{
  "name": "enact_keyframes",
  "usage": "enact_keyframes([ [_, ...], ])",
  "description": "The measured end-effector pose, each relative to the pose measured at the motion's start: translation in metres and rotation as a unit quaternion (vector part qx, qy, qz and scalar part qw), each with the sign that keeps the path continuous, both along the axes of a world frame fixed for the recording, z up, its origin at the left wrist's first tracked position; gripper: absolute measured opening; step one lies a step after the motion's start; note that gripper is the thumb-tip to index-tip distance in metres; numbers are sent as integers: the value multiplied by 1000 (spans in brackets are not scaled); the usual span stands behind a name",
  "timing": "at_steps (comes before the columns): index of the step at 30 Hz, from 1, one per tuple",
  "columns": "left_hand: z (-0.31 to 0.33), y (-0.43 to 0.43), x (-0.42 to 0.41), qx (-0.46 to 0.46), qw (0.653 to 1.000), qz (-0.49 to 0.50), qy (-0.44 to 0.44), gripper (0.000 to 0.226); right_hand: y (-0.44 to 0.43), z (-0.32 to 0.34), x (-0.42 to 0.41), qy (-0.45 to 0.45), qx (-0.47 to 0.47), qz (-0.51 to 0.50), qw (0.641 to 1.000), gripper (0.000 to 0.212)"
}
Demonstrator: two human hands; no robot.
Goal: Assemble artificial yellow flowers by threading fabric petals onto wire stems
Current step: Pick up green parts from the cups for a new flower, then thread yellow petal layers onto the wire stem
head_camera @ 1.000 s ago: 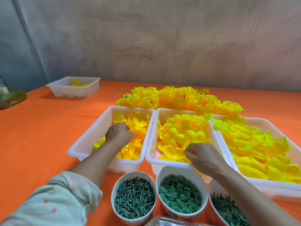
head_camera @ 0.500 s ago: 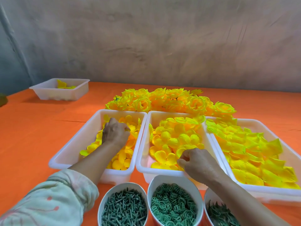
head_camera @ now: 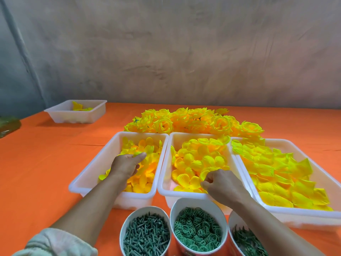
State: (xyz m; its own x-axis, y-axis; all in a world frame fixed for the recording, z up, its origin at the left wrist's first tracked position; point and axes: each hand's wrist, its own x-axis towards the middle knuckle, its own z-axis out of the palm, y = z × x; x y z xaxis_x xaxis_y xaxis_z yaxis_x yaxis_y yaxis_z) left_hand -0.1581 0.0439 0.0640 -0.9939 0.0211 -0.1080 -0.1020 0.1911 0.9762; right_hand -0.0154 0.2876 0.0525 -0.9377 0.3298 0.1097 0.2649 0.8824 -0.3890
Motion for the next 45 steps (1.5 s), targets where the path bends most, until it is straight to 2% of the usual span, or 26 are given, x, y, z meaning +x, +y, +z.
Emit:
enact_keyframes([
  [6,3,-5,6,53,998,5,-29,43,-1,2,2,1,9,-4,1000,39],
  [8,1,-6,6,75,997,16,-26,36,-2,3,2,1,14,-6,1000,40],
  [10,-1,-10,8,97,995,20,-20,18,-3,5,2,3,20,-9,1000,40],
  [13,-5,-13,14,116,993,4,0,28,-3,5,3,7,26,-11,1000,41],
  [17,1,-13,28,115,993,9,38,18,-3,5,3,10,24,-14,1000,39],
  [20,15,-10,48,145,988,-41,24,3,-4,5,5,13,14,-14,1000,37],
  [23,33,-7,71,203,972,-122,-10,10,-6,11,9,26,-31,-6,999,24],
  [26,50,-9,93,250,951,-181,-30,5,-11,30,15,86,-101,-4,991,25],
  [28,58,-9,107,255,944,-206,-34,9,-21,51,23,141,-229,15,963,26],
  [30,62,-7,120,256,939,-226,-37,13,-39,71,37,153,-440,58,883,31],
  [31,63,-6,127,255,936,-238,-37,13,-47,78,45,138,-512,83,843,39],
  [32,63,-4,134,254,934,-249,-37,13,-56,83,52,123,-551,106,819,46],
  [35,61,1,151,231,934,-272,-26,9,-77,87,71,140,-578,129,794,49],
  [38,59,2,164,205,933,-296,-13,10,-84,86,83,187,-579,93,788,35],
  [41,56,-1,173,205,925,-318,-12,27,-80,87,94,193,-595,61,778,27],
  [43,52,-7,178,199,921,-336,-15,42,-74,88,103,184,-622,61,758,25],
  [45,47,-13,184,161,911,-379,-13,37,-70,91,114,163,-646,81,741,26],
])
